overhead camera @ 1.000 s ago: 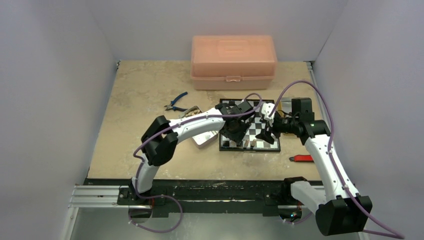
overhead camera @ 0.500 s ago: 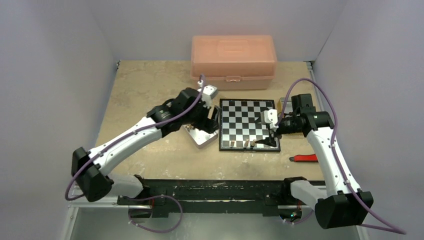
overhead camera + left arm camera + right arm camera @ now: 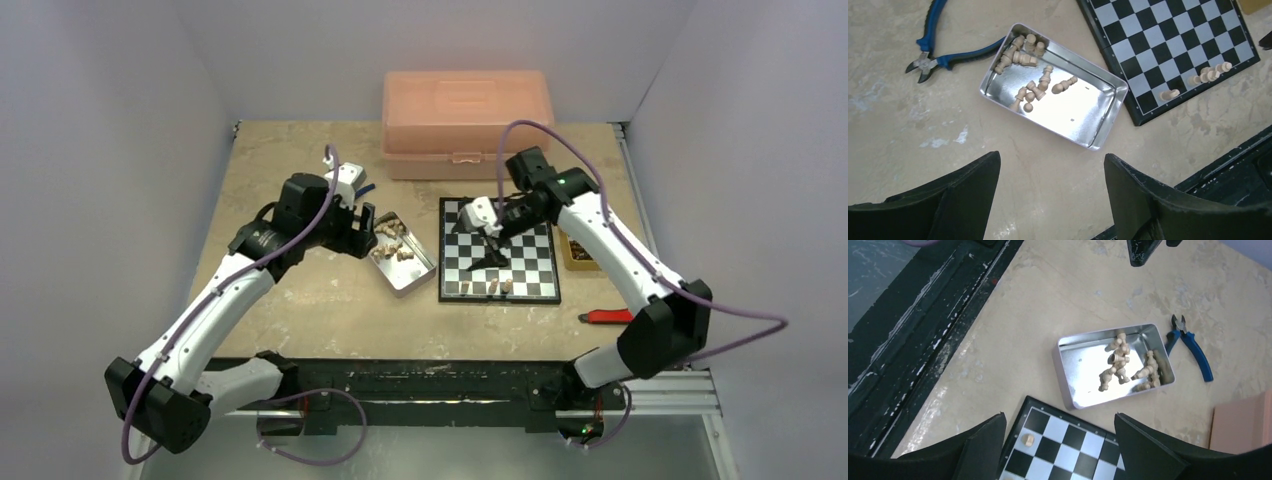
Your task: Set up the chess pieces on the board
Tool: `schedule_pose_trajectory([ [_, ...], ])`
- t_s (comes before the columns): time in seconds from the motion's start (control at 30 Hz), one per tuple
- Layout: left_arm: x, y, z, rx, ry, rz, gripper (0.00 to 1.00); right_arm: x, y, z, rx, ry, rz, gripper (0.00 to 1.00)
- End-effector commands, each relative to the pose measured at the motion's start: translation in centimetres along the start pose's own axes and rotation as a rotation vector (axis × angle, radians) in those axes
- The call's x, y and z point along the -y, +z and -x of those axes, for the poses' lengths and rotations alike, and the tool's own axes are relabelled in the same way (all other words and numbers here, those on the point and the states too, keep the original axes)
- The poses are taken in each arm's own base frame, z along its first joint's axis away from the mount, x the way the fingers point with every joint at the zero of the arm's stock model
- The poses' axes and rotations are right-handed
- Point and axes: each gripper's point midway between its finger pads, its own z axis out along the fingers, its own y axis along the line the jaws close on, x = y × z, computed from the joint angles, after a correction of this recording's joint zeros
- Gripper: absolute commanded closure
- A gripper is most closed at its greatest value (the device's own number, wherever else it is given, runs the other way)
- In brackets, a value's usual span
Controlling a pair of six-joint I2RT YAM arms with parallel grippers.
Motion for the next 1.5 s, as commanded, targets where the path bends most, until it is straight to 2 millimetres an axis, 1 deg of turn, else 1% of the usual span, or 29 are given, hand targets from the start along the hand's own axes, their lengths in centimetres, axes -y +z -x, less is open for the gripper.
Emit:
schedule_pose_trajectory([
  [0.0,-2.4,-2.3,0.7,0.088,0.066,0.096,0.23,3.9,3.4,1.3,-0.097,-0.027,-0.016,0.18],
  [0.1,-4.5,-3.4,0.2,0.154,0.067,0.210,0.18,5.8,6.9,1.3,-0.155,-0.004,-0.034,0.19],
  [0.17,-6.0,-4.4,-0.2,0.190,0.071,0.294,0.15,6.4,9.2,1.1,-0.183,0.021,-0.038,0.21],
  [0.23,-7.2,-5.5,-0.5,0.213,0.075,0.367,0.14,7.1,11.2,0.7,-0.205,0.043,-0.046,0.24],
  [0.33,-8.3,-7.4,0.1,0.273,0.074,0.444,0.14,7.9,13.8,-0.7,-0.237,0.089,-0.066,0.30],
  [0.37,-8.5,-8.0,0.2,0.292,0.070,0.464,0.14,8.1,14.5,-1.2,-0.247,0.100,-0.071,0.31],
  [0.43,-8.7,-8.4,0.4,0.312,0.066,0.477,0.14,8.6,15.4,-2.2,-0.268,0.112,-0.086,0.35],
  [0.57,-8.6,-8.6,0.5,0.318,0.070,0.470,0.15,9.2,16.7,-3.8,-0.281,0.136,-0.102,0.41],
  [0.7,-8.8,-8.9,0.4,0.323,0.071,0.482,0.15,10.1,17.8,-5.2,-0.302,0.156,-0.121,0.43],
  [0.87,-8.8,-9.2,0.5,0.333,0.071,0.486,0.15,11.1,18.8,-6.9,-0.340,0.221,-0.163,0.47],
  [1.03,-8.8,-9.3,0.6,0.338,0.067,0.482,0.15,11.5,19.0,-7.9,-0.368,0.258,-0.202,0.48],
  [1.2,-8.8,-9.3,0.6,0.340,0.067,0.477,0.15,11.4,19.3,-8.6,-0.384,0.272,-0.196,0.49],
  [1.47,-8.7,-9.4,0.6,0.346,0.067,0.471,0.15,11.3,19.6,-9.8,-0.414,0.280,-0.197,0.56],
])
